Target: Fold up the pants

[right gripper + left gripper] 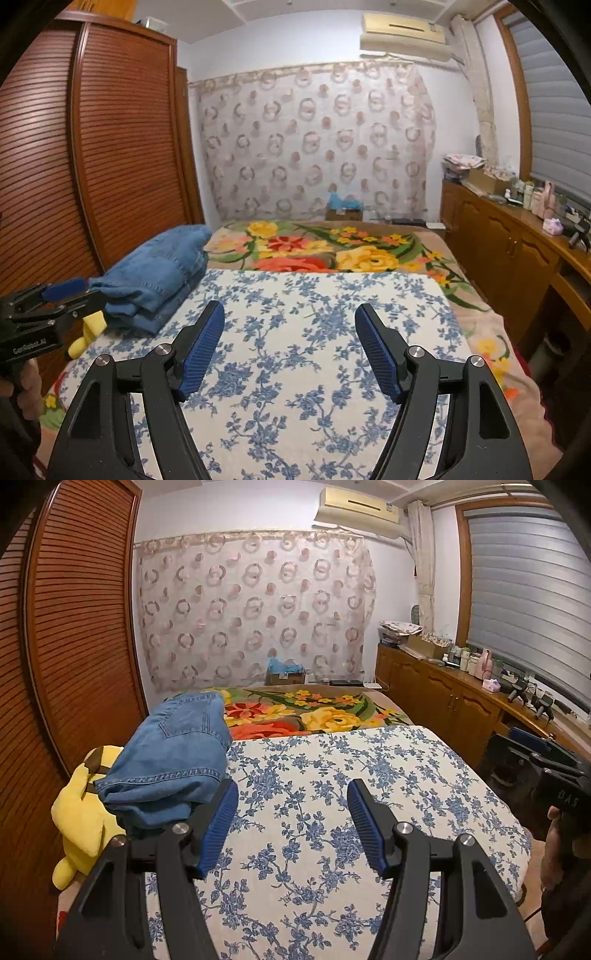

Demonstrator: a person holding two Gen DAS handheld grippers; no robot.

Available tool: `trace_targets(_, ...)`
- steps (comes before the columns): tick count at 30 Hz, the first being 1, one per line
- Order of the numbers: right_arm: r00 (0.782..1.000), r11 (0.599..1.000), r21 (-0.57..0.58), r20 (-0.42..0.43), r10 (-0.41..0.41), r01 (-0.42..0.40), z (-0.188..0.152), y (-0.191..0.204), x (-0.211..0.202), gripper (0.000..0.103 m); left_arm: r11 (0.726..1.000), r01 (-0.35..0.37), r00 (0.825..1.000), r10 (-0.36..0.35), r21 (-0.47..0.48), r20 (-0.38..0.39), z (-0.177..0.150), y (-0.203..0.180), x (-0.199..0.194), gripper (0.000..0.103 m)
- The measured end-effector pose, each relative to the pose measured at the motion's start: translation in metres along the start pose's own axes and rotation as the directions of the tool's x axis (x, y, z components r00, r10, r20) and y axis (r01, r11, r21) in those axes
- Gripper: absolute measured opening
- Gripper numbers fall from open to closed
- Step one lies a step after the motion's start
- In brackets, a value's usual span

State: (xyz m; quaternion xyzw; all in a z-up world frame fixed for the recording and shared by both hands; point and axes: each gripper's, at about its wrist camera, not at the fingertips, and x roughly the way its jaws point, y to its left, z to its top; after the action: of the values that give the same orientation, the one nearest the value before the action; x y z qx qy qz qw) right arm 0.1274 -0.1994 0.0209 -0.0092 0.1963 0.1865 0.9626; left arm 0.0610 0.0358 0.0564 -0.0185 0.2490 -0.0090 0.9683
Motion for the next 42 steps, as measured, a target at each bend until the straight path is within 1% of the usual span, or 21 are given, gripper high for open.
trace_targets(7,0.999,1.000,0.008,0.040,-0.021,0.020,0.009,-0.007,-0.024,0.075,1.000,0.009,0.999,-0.009,0.011,0.035,0.010,-0.010,-0.019,0.061)
trace_targets(11,0.998,0.999,0.004,0.058,-0.036,0.036,0.011,-0.006,-0.034,0.075,1.000,0.012,0.998,-0.013,0.019,0.063,0.015,-0.015,-0.030,0.061)
trace_targets(17,0.996,0.999,0.007,0.075,-0.047,0.046,0.012,-0.008,-0.044,0.075,1.000,0.007,0.997,-0.009,0.019,0.081,0.017,-0.016,-0.040,0.061)
trace_targets(30,0.995,0.999,0.003,0.084,-0.055,0.055,0.010,-0.007,-0.051,0.076,1.000,-0.001,0.997,0.000,0.011,0.082,0.017,-0.017,-0.044,0.062)
trace_targets(33,0.995,0.999,0.001,0.082,-0.052,0.052,0.010,-0.007,-0.050,0.076,1.000,-0.016,0.997,0.015,0.014,0.082,0.016,-0.019,-0.044,0.062)
trace_targets(42,0.995,0.999,0.003,0.080,-0.051,0.051,0.011,-0.008,-0.050,0.076,1.000,-0.010,0.997,0.010,0.011,0.077,0.013,-0.020,-0.044,0.062)
